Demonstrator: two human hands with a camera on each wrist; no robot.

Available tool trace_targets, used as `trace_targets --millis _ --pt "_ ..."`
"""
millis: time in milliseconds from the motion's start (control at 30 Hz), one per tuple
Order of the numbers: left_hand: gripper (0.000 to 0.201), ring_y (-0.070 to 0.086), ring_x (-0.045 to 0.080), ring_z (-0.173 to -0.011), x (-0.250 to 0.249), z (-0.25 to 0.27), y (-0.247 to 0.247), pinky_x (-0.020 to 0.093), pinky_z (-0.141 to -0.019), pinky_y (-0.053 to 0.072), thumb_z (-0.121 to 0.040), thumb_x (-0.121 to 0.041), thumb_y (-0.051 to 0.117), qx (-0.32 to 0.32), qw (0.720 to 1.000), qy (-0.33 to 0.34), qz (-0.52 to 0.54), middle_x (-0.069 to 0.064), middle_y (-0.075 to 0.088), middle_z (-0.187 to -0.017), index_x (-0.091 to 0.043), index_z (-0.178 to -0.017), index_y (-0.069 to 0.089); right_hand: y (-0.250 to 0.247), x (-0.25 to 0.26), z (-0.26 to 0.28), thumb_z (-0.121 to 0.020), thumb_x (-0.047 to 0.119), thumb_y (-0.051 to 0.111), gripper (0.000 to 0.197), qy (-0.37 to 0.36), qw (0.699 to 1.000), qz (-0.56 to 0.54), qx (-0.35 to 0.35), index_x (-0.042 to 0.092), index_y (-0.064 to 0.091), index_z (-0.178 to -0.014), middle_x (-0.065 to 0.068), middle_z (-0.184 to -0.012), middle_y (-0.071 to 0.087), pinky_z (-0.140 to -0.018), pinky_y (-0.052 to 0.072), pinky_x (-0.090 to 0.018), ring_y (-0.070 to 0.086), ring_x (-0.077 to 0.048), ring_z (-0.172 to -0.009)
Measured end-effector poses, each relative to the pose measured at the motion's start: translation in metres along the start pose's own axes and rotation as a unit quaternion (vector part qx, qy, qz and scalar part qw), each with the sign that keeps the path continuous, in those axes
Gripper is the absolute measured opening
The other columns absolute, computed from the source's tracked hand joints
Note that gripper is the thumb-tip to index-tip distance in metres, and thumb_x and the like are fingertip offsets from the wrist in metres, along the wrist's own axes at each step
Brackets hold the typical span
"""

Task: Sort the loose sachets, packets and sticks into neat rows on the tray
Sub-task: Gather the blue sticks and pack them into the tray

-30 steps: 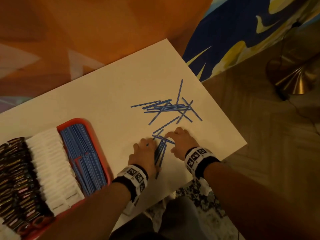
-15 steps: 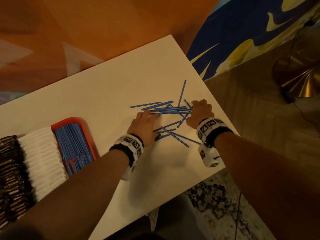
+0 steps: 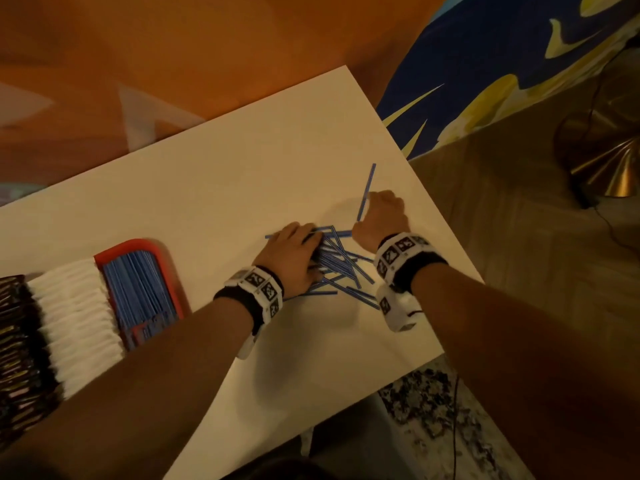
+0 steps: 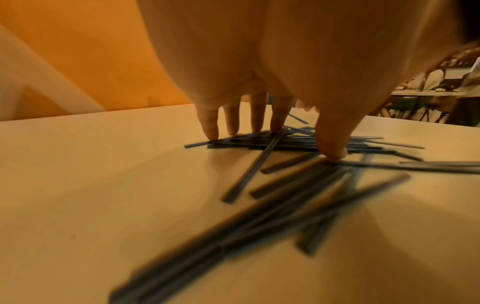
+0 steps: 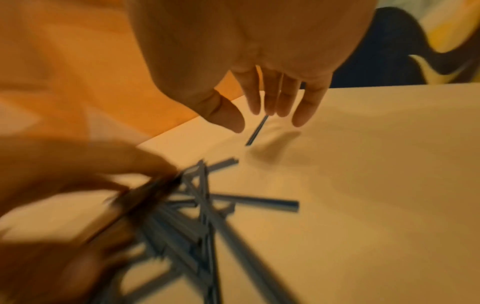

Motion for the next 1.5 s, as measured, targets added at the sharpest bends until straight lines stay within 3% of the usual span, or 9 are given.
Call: trace_targets --millis 233,367,500,633,800,967,1100,1367,1500 --pt "0.1 0.015 0.027 -0.149 0.0 0.023 0.008 0.044 -0.122 0.009 -0.085 -0.064 0.062 -0.056 0.997 0.002 0.055 0.004 0.017 -0.162 -0.022 -0.158 0.011 0.011 0.02 -0.016 -0.095 0.033 0.052 0.054 -0.114 0.986 0.12 0.016 0.011 0.04 -0.142 -0.004 -0.148 0.038 -0.107 0.033 -0.045 0.034 -0.029 -0.134" --pt "0.128 -0.003 0.026 -0.151 0.008 0.019 0.002 0.051 -0.122 -0.001 -0.069 -0.074 0.07 -0.041 0.998 -0.024 0.042 0.004 -0.002 -0.165 -0.024 -0.158 -0.007 0.035 0.034 0.01 -0.088 0.016 0.055 0.028 -0.241 0.965 0.09 0.054 0.016 0.065 -0.114 -0.003 -0.12 0.06 -0.102 0.042 -0.038 0.049 -0.024 -0.116" --pt "0.139 -0.005 0.028 -0.152 0.004 0.01 0.007 0.056 -0.121 -0.003 -0.058 -0.08 0.072 0.008 1.0 -0.004 0.001 0.003 -0.004 -0.165 -0.024 -0.157 -0.008 0.043 0.022 0.026 -0.084 0.009 0.056 0.028 -0.227 0.969 0.009 0.094 0.018 0.072 -0.105 -0.007 -0.114 0.063 -0.098 0.047 -0.036 0.057 -0.024 -0.106" --pt "0.122 0.01 0.03 -0.149 -0.013 0.016 0.014 0.05 -0.122 0.005 -0.072 -0.065 0.073 0.024 0.998 0.016 -0.052 0.008 0.012 -0.163 -0.016 -0.158 0.003 0.022 0.007 0.032 -0.081 0.015 0.061 0.046 -0.17 0.984 -0.002 0.053 0.025 0.057 -0.126 0.0 -0.131 0.054 -0.105 0.038 -0.041 0.044 -0.024 -0.125" --pt "0.077 0.023 0.028 -0.143 -0.031 0.028 0.018 0.042 -0.118 0.018 -0.095 -0.037 0.057 0.014 0.998 0.022 -0.054 0.007 0.025 -0.158 -0.015 -0.157 0.016 0.028 -0.019 0.051 -0.076 0.028 0.076 0.073 -0.074 0.976 0.158 0.131 0.035 0.038 -0.138 0.0 -0.135 0.031 -0.097 0.045 -0.051 0.033 -0.029 -0.126" --pt "0.042 0.039 0.029 -0.129 -0.041 0.028 0.016 0.038 -0.104 0.034 -0.104 -0.02 0.036 -0.006 0.999 -0.009 -0.04 0.008 0.044 -0.141 -0.012 -0.146 0.037 0.055 -0.009 0.063 -0.083 0.01 0.068 0.051 -0.133 0.98 0.062 0.134 0.027 0.052 -0.127 -0.003 -0.123 0.045 -0.096 0.047 -0.04 0.045 -0.026 -0.115" --pt "0.031 0.048 0.031 -0.116 -0.046 0.028 0.019 0.037 -0.091 0.039 -0.104 -0.018 0.035 0.01 0.999 -0.015 -0.033 0.012 0.053 -0.129 -0.009 -0.131 0.047 0.05 -0.012 0.061 -0.087 0.005 0.061 0.034 -0.121 0.986 -0.068 0.089 0.021 0.062 -0.117 -0.001 -0.116 0.06 -0.089 0.049 -0.027 0.058 -0.019 -0.103" --pt "0.036 0.041 0.032 -0.123 -0.047 0.031 0.028 0.04 -0.1 0.038 -0.105 -0.013 0.029 0.035 0.998 -0.061 -0.002 0.015 0.042 -0.137 -0.006 -0.138 0.04 0.023 -0.045 0.059 -0.082 -0.001 0.053 0.029 -0.011 0.978 -0.209 0.001 0.024 0.067 -0.092 0.004 -0.098 0.066 -0.068 0.039 -0.01 0.059 -0.01 -0.086" --pt "0.029 0.043 0.033 -0.119 -0.039 0.037 0.019 0.039 -0.097 0.04 -0.102 -0.009 0.034 0.03 0.995 -0.098 0.015 0.017 0.042 -0.133 -0.003 -0.129 0.043 0.022 -0.049 0.067 -0.082 -0.001 0.053 0.031 0.003 0.978 -0.206 0.009 0.025 0.066 -0.092 0.004 -0.1 0.067 -0.071 0.039 -0.014 0.059 -0.011 -0.087"
Point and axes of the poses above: each hand's wrist, its own z-axis away from the middle knuckle, its own y-axis out of the palm, x = y × z, the point moved 4 cm from there along -z, towards the middle knuckle
